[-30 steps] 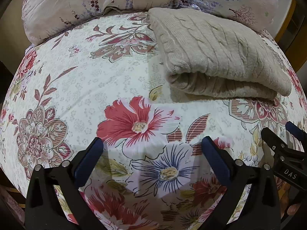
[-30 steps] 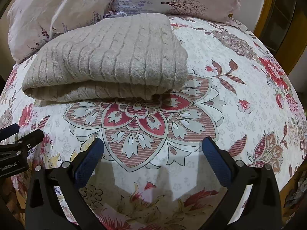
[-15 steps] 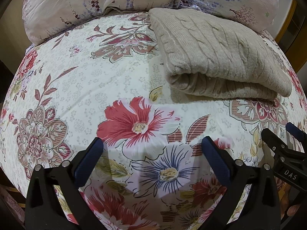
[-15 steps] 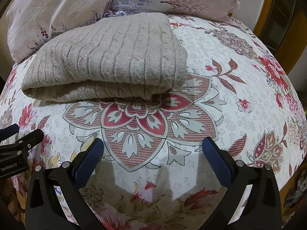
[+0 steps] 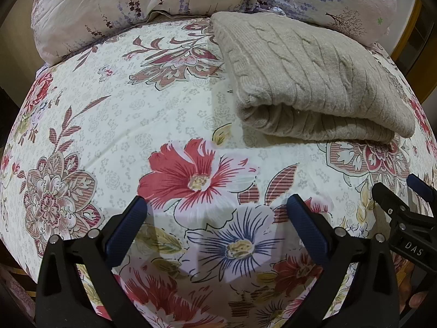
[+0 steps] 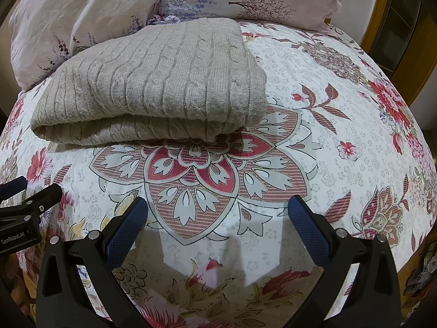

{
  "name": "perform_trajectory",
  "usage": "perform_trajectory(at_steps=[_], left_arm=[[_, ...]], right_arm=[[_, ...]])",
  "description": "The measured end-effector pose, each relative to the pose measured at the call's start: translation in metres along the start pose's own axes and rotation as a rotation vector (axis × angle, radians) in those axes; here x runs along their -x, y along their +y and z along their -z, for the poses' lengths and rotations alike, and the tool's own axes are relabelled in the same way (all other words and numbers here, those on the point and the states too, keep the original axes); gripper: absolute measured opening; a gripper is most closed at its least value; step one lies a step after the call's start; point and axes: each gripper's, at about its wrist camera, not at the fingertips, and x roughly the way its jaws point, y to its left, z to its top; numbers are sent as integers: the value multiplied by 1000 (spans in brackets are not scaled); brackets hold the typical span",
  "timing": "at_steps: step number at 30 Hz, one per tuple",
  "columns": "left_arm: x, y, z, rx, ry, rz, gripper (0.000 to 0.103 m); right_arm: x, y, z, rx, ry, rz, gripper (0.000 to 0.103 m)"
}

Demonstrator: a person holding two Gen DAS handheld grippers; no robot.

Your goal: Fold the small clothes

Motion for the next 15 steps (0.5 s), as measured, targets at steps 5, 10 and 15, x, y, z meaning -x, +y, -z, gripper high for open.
perform_trajectory(at_steps=[5,10,15], left_arm=[[0,0,0,1,0,0,101],[0,0,0,2,0,-1,101],[-1,0,-2,0,8,0,101]], right_arm=[[0,0,0,0,0,0,102],[0,0,0,-1,0,1,102],[0,0,0,-1,0,1,102]])
